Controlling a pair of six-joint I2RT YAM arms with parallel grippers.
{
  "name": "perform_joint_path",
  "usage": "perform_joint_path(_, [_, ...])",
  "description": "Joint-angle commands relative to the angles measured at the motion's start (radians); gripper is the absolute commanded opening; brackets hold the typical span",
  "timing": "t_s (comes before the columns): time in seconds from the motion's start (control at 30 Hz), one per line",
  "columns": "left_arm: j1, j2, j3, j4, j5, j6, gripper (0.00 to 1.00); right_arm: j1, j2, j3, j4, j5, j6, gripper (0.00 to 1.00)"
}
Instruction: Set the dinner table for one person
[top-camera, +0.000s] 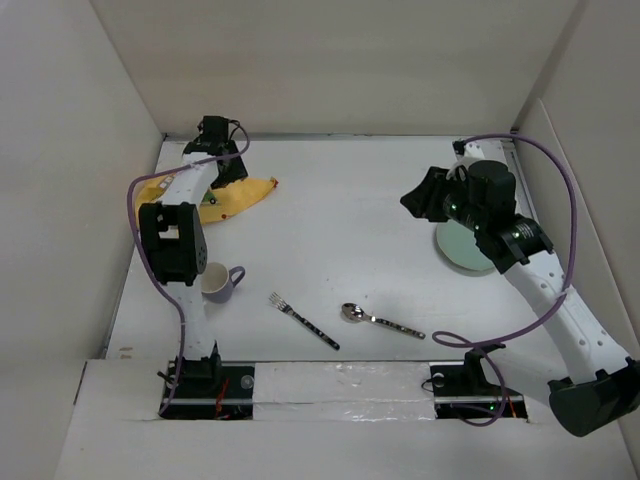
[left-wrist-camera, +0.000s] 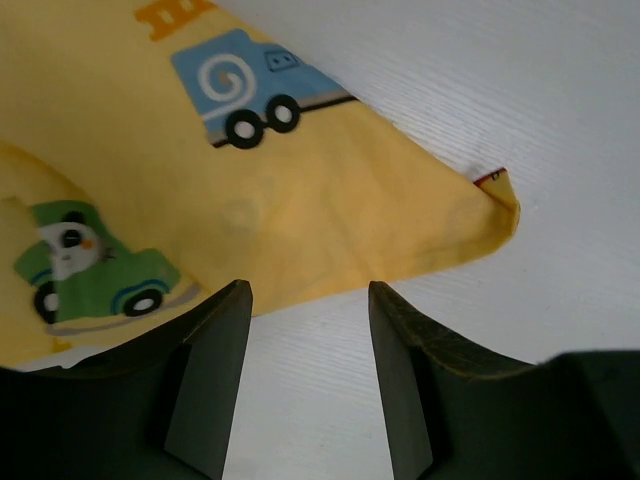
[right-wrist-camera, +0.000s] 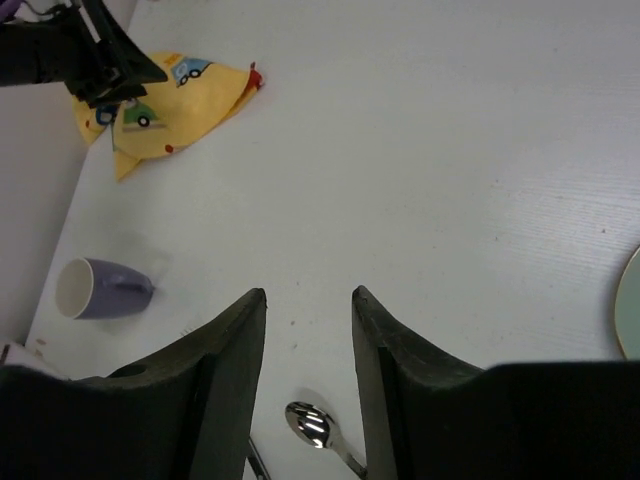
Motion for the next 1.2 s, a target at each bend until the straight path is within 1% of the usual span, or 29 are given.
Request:
perform_joint_path(0.0, [-0.051,0.010,0.041,-0.006,0.075,0.009,0.48,0.009,-0.001,-0.004,0.054,-0.037,-0.008,0.49])
perform_joint_path(0.1, [-0.088,0.067,0.052,0.017,0.075,0.009,0.49,0.028,0.012,0.000,0.054,-0.046,-0.006,0.51])
perform_joint_path(0.13, [-0.097,0.083,0.058,0.023,0.105,0.012,0.49,0.029,0.022,0.005,0.053,-0.043,-0.011,0.51])
perform_joint_path(0.2, [-0.129,0.128,0.086,0.022,0.092,0.019,0.50,0.051,0.028,0.009,0.042,-0.037,-0.011,0.52])
perform_joint_path(0.27, [-0.139,0.162,0.124,0.010,0.092,0.021,0.50,0.065,0.036,0.012,0.037,-0.031,-0.013,0.52])
perform_joint_path(0.3, [-0.150,0.191,0.136,0.006,0.055,0.020,0.50,0.078,0.039,0.014,0.037,-0.029,-0.011,0.52])
perform_joint_path(0.47, [-0.159,0.231,0.185,0.032,0.023,0.013,0.51,0.124,0.048,0.011,0.028,-0.011,-0.002,0.52])
perform_joint_path(0.63, [-0.192,0.280,0.234,0.014,-0.077,0.078,0.50,0.159,0.052,0.002,0.019,0.015,0.010,0.52])
perform_joint_path(0.73, [-0.214,0.320,0.265,-0.010,-0.108,0.113,0.44,0.170,0.052,0.000,0.019,0.030,0.017,0.52])
perform_joint_path(0.77, [-0.214,0.324,0.259,-0.006,-0.106,0.113,0.33,0.170,0.050,0.002,0.022,0.035,0.018,0.52])
perform_joint_path(0.8, [-0.214,0.328,0.255,0.000,-0.076,0.113,0.28,0.170,0.053,0.003,0.022,0.041,0.020,0.52])
perform_joint_path(0.83, [-0.214,0.331,0.248,0.005,-0.060,0.112,0.20,0.170,0.055,0.011,0.022,0.049,0.018,0.52])
perform_joint_path(0.9, [-0.238,0.333,0.247,0.000,-0.063,0.118,0.05,0.179,0.055,0.020,0.023,0.055,0.021,0.52])
perform_joint_path(0.93, [-0.248,0.331,0.250,0.000,-0.066,0.125,0.00,0.179,0.061,0.029,0.025,0.061,0.018,0.52])
perform_joint_path(1.07, [-0.304,0.284,0.274,-0.001,-0.053,0.144,0.00,0.179,0.068,0.052,0.026,0.078,0.014,0.51])
perform_joint_path(1.13, [-0.355,0.238,0.294,-0.010,-0.025,0.164,0.00,0.179,0.068,0.052,0.034,0.086,0.014,0.43])
perform_joint_path(1.17, [-0.373,0.221,0.316,-0.017,-0.002,0.174,0.00,0.179,0.062,0.054,0.042,0.101,0.017,0.29])
